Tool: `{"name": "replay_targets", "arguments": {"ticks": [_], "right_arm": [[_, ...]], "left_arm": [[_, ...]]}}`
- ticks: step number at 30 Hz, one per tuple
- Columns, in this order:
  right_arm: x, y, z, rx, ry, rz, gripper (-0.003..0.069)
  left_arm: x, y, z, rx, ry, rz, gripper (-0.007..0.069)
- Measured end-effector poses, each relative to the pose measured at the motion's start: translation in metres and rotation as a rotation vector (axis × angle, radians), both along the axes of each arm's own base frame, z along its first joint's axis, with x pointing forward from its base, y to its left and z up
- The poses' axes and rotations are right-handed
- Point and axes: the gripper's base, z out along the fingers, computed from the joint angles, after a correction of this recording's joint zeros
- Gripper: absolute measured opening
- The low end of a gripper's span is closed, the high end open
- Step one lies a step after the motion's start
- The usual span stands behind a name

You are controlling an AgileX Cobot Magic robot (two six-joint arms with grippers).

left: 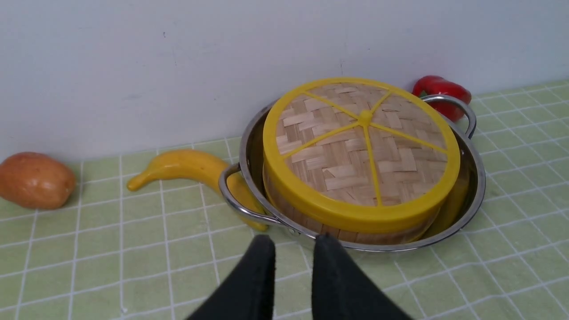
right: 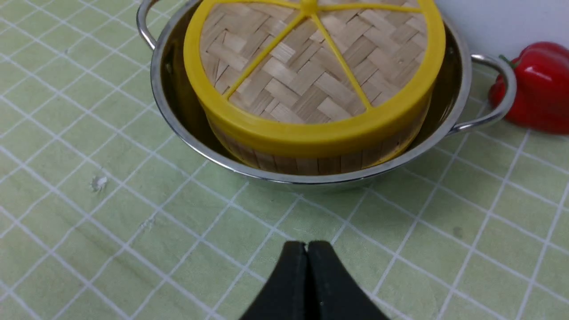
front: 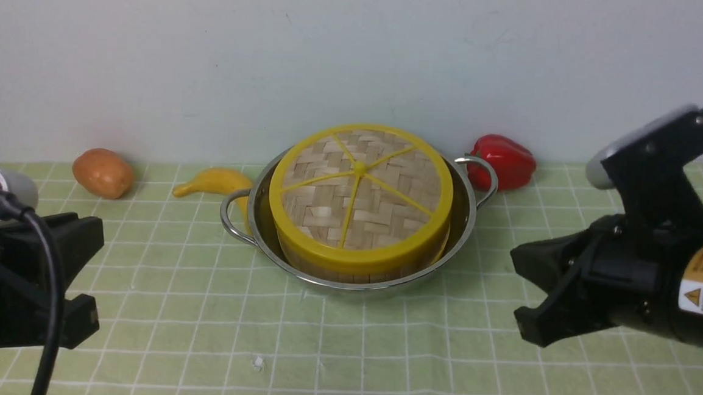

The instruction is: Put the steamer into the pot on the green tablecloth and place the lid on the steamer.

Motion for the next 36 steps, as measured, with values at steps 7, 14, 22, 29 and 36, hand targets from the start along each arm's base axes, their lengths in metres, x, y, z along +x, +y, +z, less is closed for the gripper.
{"name": "replay_targets", "arguments": {"ticks": [7, 14, 22, 29, 36], "right_arm": [[-0.001, -0.001, -0.003, -0.002, 0.003, 0.000, 0.0003], [-0.001, -0.004, 0.002, -0.106, -0.097, 0.060, 0.0012], [-0.011, -0.063, 0.037, -0.020, -0.259, -0.164, 0.0036], [-0.069, -0.120, 0.035, 0.120, -0.431, -0.430, 0.0055], [-0.126, -0.137, -0.031, 0.162, -0.501, -0.549, 0.0075]], "left_arm": [[0.000, 0.000, 0.000, 0.000, 0.000, 0.000, 0.0139], [0.000, 0.000, 0.000, 0.000, 0.000, 0.000, 0.0148], [0.000, 0.000, 0.000, 0.000, 0.002, -0.001, 0.0159], [0.000, 0.000, 0.000, 0.001, 0.003, -0.001, 0.0170], [0.000, 0.000, 0.000, 0.001, 0.003, -0.001, 0.0176]]}}
